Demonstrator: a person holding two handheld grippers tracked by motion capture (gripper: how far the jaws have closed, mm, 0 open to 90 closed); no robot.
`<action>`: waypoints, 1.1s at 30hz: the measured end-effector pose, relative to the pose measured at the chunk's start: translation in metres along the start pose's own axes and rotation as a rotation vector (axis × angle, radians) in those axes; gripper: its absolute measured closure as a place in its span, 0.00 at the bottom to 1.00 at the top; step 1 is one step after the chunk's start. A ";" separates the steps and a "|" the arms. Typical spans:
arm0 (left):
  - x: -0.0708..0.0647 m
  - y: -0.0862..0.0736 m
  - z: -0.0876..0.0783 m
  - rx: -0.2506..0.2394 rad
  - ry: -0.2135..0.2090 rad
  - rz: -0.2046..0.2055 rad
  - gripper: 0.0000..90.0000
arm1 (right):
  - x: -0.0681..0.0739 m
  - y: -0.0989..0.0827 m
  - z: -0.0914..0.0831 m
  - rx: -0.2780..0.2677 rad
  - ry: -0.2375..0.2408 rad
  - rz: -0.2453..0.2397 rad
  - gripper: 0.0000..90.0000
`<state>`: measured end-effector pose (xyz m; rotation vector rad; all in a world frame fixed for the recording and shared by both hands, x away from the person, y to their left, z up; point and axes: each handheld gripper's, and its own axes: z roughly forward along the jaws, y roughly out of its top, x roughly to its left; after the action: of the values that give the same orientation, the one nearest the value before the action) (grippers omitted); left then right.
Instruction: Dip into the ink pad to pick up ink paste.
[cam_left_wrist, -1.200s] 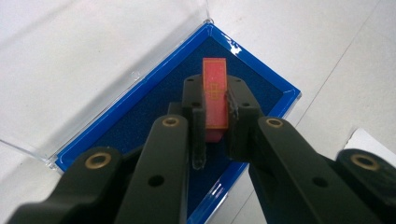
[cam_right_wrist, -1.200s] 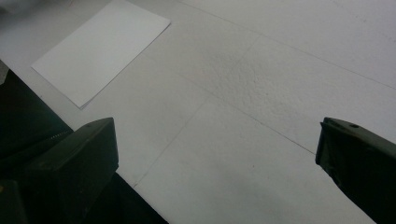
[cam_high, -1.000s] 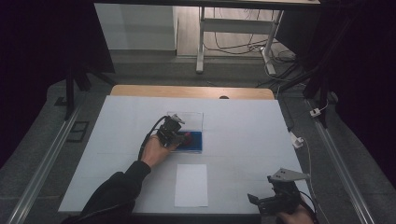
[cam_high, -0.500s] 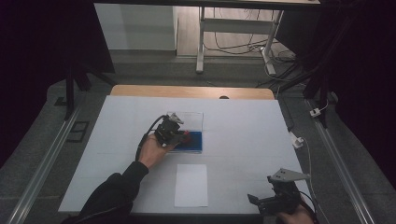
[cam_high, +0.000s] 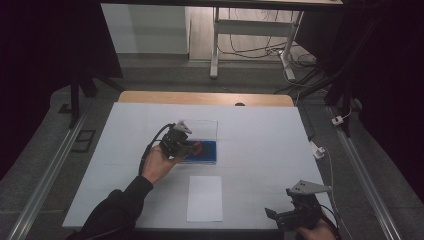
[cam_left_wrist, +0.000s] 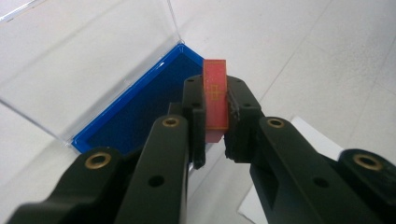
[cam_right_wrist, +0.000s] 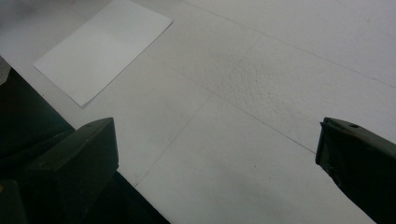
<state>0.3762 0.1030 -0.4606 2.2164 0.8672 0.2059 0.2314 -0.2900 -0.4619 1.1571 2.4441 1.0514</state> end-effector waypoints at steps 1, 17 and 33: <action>-0.001 -0.001 -0.002 0.000 0.001 0.007 0.88 | 0.000 0.000 0.000 -0.001 0.001 0.000 0.00; -0.019 -0.018 -0.038 -0.048 -0.052 -0.014 0.88 | -0.001 0.001 0.000 0.001 0.001 0.004 0.00; -0.041 -0.032 -0.060 -0.081 -0.101 -0.003 0.88 | 0.000 0.001 0.000 0.002 0.001 -0.001 0.00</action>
<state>0.3055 0.1278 -0.4347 2.1313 0.7929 0.1239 0.2318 -0.2896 -0.4616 1.1559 2.4470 1.0488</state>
